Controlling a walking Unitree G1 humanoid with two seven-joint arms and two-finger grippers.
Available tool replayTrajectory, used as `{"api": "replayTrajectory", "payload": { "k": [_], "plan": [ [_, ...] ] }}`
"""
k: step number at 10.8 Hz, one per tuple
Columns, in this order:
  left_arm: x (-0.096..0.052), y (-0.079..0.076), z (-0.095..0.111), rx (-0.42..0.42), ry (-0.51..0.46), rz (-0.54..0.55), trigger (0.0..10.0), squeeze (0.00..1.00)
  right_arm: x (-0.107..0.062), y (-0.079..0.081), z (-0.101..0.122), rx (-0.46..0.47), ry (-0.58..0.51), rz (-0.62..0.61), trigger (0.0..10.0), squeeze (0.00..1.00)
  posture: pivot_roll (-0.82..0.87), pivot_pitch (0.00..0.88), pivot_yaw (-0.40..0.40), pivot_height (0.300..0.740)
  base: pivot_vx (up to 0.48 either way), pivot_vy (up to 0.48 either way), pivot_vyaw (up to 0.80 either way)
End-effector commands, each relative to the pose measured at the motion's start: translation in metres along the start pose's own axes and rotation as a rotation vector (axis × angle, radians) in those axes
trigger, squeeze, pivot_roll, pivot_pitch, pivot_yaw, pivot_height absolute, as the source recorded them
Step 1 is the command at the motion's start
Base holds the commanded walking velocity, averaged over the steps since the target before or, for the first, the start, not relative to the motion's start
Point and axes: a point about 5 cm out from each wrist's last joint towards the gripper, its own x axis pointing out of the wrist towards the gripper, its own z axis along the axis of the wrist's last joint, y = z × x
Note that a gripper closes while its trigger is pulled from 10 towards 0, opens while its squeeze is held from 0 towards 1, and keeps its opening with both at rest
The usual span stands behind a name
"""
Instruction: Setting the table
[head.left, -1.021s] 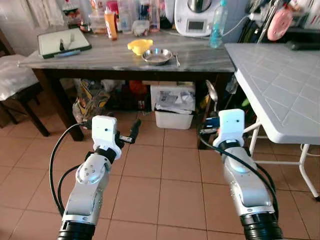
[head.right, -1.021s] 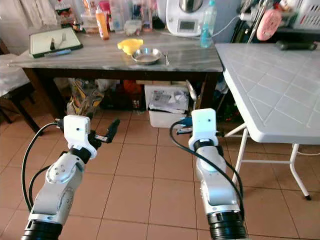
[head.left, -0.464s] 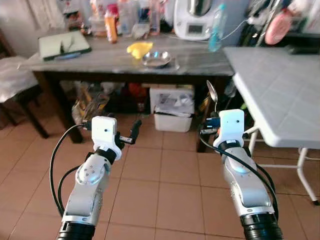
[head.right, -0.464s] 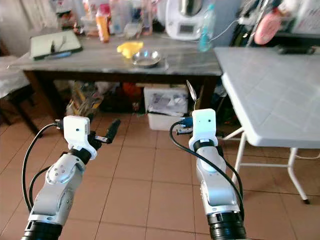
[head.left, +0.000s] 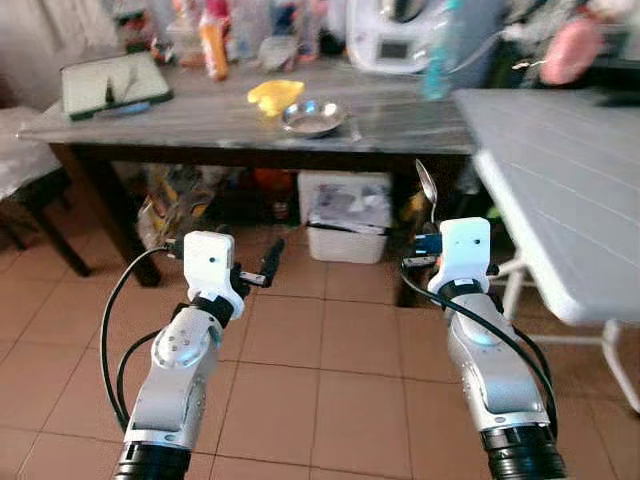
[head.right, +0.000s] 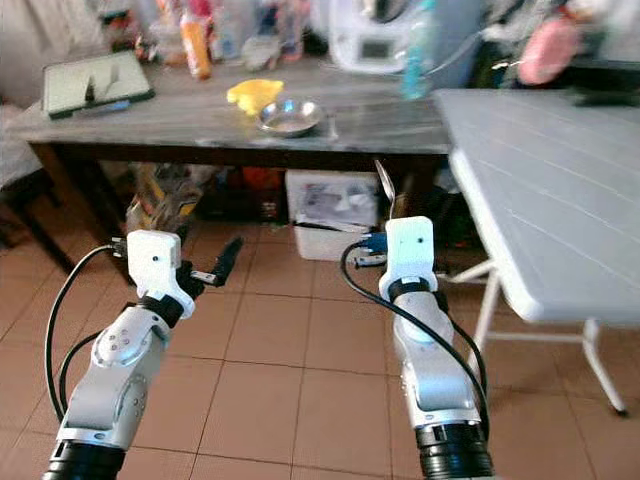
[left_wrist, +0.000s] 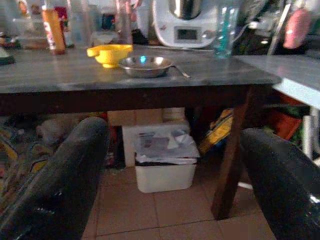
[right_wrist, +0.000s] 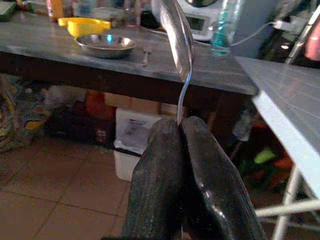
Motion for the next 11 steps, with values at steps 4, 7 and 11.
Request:
{"api": "replayTrajectory", "payload": {
  "k": [4, 7, 11],
  "plan": [
    [0.0012, -0.0032, 0.0039, 0.002, -0.013, -0.020, 10.0, 0.00, 0.0008, -0.0072, 0.0076, -0.008, -0.032, -0.029, 10.0, 0.00, 0.05, 0.006, 0.024, 0.740, 0.480, 0.000, 0.00],
    [0.0013, -0.0029, 0.0037, 0.005, -0.012, -0.020, 10.0, 0.00, 0.0029, -0.0074, 0.0086, -0.008, -0.036, -0.027, 10.0, 0.00, 0.06, 0.001, 0.024, 0.740, 0.480, 0.000, 0.00],
    [0.0022, -0.0035, 0.0040, 0.010, -0.009, -0.027, 10.0, 0.00, 0.0056, -0.0103, 0.0103, -0.009, -0.043, -0.037, 10.0, 0.00, 0.06, 0.000, 0.027, 0.740, 0.480, 0.000, 0.00]
  ]
}}
